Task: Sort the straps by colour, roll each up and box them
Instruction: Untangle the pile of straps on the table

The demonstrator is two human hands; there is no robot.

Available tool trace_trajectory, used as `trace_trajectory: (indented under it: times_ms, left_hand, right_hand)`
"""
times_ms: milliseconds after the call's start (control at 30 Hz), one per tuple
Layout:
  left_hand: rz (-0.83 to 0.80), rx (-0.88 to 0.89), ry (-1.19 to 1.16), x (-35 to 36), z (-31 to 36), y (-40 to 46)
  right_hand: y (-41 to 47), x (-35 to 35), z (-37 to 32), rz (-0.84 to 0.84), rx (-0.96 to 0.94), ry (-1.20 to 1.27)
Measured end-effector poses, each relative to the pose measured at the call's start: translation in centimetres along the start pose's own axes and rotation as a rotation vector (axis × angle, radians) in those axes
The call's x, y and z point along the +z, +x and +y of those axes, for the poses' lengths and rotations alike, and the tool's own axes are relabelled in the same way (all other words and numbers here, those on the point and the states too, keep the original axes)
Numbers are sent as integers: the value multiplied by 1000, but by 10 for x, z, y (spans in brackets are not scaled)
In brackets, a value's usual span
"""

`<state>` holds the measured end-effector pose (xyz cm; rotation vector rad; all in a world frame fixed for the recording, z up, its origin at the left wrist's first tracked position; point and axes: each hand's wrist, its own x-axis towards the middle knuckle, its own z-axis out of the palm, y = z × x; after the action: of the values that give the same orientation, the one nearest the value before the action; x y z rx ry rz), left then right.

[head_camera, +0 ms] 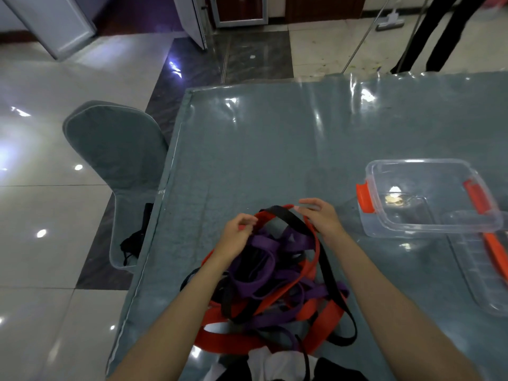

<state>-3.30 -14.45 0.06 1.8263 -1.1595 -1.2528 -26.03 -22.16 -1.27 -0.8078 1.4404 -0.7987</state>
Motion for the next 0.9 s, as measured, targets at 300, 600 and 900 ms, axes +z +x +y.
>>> trace_trajectory:
  times_ms: [300,600,900]
  left_hand:
    - [-121,-357,354,-37,-20,23]
    - [-442,-686,165,-66,-35,23]
    - [-270,-634,173,-88,-46,16]
  right_hand:
    - [3,-31,48,-15,19,-524]
    - [-7,-49,56,-44,358,-130]
    - [1,-33,47,75,159,93]
